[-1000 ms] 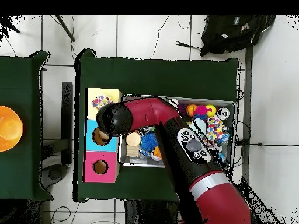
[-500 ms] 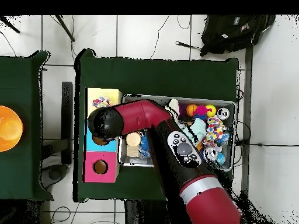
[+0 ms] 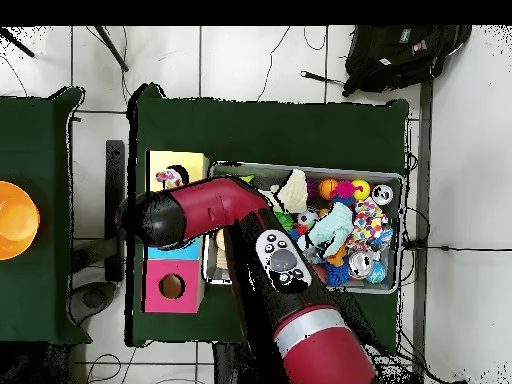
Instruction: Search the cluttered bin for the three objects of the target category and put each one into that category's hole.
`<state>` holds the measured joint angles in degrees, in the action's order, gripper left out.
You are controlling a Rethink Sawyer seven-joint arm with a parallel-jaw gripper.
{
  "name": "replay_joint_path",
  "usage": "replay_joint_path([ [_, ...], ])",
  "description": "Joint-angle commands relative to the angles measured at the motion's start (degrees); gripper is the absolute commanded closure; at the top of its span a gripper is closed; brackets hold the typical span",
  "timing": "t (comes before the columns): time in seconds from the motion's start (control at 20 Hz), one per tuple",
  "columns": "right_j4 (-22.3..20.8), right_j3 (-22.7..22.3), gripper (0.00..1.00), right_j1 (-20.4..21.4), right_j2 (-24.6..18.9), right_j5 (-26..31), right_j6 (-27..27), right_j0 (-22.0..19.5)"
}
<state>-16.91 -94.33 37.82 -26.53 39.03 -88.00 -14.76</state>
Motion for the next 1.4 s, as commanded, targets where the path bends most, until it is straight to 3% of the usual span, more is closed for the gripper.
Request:
replay_joint_path([
  [0.05, 2.4, 1.4, 1.00, -1.3, 5.6, -2.6, -15.8, 2.0],
  [0.75, 5.6, 9.0, 1.00, -4.8, 7.6, 1.3, -10.6, 2.2],
  [1.4, 7.2, 14.8, 1.00, -6.8, 10.3, 5.0, -10.6, 4.2],
])
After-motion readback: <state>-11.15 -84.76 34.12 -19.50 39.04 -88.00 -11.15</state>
